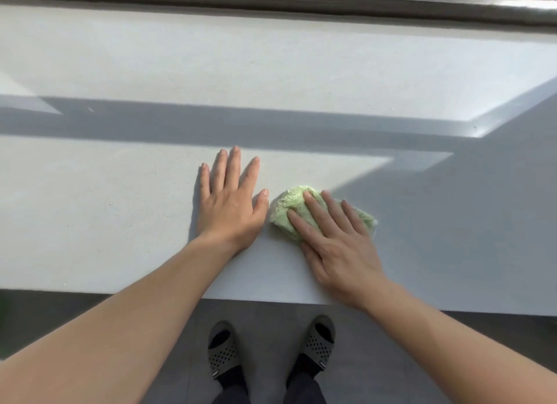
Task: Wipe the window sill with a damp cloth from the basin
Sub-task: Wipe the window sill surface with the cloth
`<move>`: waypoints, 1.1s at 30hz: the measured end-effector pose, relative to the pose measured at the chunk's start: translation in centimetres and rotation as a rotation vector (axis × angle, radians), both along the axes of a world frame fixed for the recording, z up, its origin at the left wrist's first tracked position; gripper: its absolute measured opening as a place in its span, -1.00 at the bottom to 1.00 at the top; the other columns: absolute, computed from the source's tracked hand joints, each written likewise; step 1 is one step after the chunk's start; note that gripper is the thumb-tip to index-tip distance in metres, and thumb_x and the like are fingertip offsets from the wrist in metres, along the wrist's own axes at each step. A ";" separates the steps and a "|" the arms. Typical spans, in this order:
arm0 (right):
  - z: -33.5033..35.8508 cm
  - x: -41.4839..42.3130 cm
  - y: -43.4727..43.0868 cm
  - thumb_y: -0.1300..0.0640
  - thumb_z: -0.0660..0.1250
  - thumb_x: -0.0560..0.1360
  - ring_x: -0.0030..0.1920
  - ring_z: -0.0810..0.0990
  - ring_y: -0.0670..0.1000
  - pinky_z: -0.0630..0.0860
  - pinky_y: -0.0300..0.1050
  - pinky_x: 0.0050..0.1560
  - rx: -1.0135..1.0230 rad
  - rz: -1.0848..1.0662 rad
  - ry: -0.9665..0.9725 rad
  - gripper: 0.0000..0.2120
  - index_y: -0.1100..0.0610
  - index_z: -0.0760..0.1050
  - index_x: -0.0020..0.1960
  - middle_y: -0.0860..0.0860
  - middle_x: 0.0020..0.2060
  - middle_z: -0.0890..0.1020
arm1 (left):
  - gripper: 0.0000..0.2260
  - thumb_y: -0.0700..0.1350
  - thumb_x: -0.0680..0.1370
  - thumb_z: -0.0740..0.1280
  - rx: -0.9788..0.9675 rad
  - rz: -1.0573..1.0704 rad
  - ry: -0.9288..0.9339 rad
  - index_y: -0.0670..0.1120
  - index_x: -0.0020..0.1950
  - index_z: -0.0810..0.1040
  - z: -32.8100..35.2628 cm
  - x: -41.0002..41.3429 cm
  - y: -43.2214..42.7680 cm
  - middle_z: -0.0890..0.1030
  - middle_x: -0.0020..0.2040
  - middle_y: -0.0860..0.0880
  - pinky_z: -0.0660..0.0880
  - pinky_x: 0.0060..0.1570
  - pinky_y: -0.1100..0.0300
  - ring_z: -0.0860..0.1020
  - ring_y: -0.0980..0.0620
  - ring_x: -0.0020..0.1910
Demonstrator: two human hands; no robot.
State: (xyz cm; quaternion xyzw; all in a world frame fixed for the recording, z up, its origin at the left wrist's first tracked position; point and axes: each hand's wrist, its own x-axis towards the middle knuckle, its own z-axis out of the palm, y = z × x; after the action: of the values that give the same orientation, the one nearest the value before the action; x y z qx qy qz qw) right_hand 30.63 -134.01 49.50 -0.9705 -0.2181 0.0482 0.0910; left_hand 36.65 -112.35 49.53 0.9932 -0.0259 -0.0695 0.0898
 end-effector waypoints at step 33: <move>0.1 32.0 -6.3 -0.06 0.00 0.64 0.60 -0.02 0.09 -0.11 0.09 0.56 0.056 -0.540 0.036 -0.51 -0.23 0.09 0.56 -0.07 0.61 0.04 | -0.44 0.14 0.58 -0.07 -0.031 0.035 -0.016 0.12 0.59 0.04 -0.8 19.1 -6.1 -0.09 0.63 -0.11 -0.26 0.51 -0.17 -0.20 -0.09 0.59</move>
State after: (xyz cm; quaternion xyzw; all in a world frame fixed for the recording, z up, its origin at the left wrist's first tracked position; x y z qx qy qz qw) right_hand 62.63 -140.29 49.55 -0.9896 0.0492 0.0332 0.1312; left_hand 55.80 -118.50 48.77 0.9925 -0.0105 -0.0595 0.1061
